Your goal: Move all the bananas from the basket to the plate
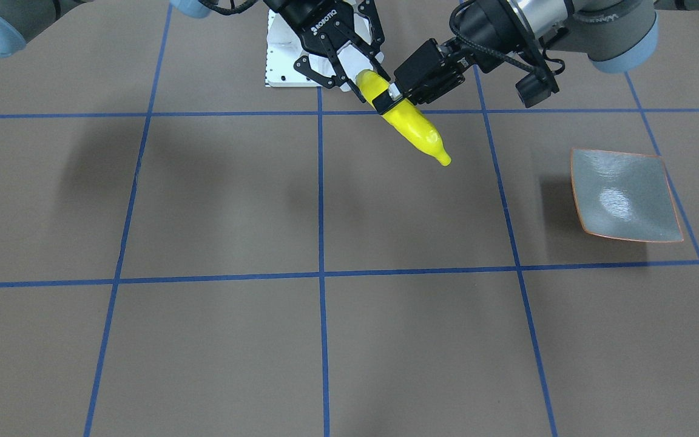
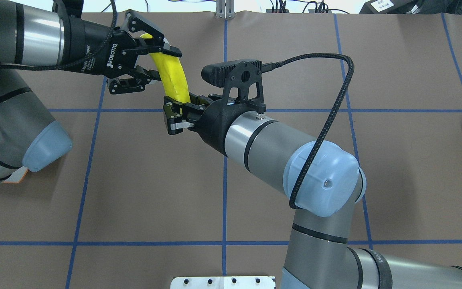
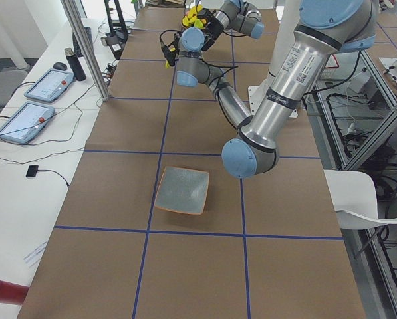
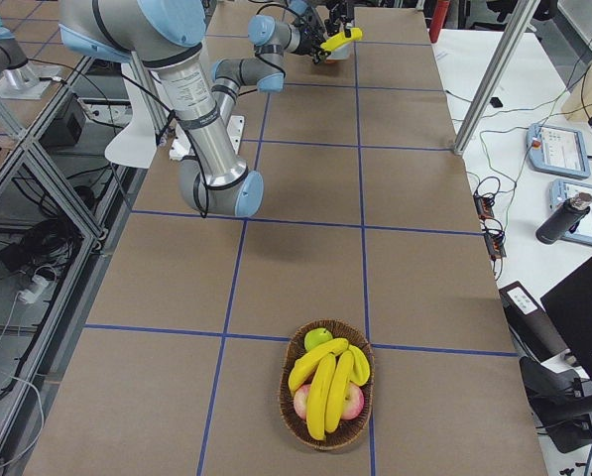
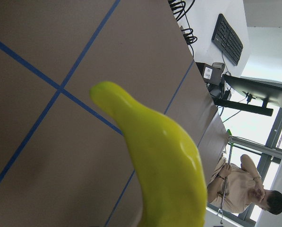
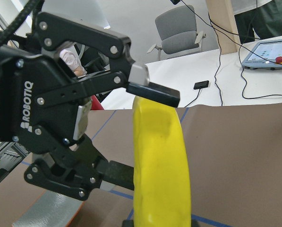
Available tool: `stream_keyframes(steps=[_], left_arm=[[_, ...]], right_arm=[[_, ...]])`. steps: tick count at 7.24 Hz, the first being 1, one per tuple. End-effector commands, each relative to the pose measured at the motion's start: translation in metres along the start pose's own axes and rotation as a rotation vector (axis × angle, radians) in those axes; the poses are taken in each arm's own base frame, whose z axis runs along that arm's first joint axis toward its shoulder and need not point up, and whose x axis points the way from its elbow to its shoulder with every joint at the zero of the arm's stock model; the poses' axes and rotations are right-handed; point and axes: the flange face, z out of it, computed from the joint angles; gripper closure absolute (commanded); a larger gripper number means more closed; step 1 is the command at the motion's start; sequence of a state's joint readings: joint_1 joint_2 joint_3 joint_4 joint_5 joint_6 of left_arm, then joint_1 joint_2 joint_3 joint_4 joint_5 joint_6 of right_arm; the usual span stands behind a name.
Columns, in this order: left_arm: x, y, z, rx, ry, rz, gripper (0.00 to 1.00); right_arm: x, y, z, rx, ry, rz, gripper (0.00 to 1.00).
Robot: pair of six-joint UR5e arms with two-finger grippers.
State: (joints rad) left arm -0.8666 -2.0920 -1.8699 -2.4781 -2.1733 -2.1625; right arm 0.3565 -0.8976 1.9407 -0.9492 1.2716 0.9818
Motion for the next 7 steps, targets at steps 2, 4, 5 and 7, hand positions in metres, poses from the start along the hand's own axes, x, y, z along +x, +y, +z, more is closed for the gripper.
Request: stream_keyframes(steps=[2,4,5,7], left_arm=[[0.000,0.001,0.000,-0.005,0.007,0.007,1.00],[-0.001,0.000,0.000,-0.004,0.005,0.005,1.00],[-0.002,-0.002,0.001,-0.002,0.002,0.004,1.00],[-0.006,-0.004,0.002,0.003,-0.004,0.003,1.00]], right_arm=[[-0.001,-0.001,-0.002,0.001,-0.006,0.002,1.00],[-0.002,-0.004,-0.010,0.004,-0.019,0.044,0.01],[-0.003,-0.006,-0.013,0.004,-0.027,0.046,0.01],[-0.003,-0.007,-0.014,-0.004,-0.037,0.045,0.01]])
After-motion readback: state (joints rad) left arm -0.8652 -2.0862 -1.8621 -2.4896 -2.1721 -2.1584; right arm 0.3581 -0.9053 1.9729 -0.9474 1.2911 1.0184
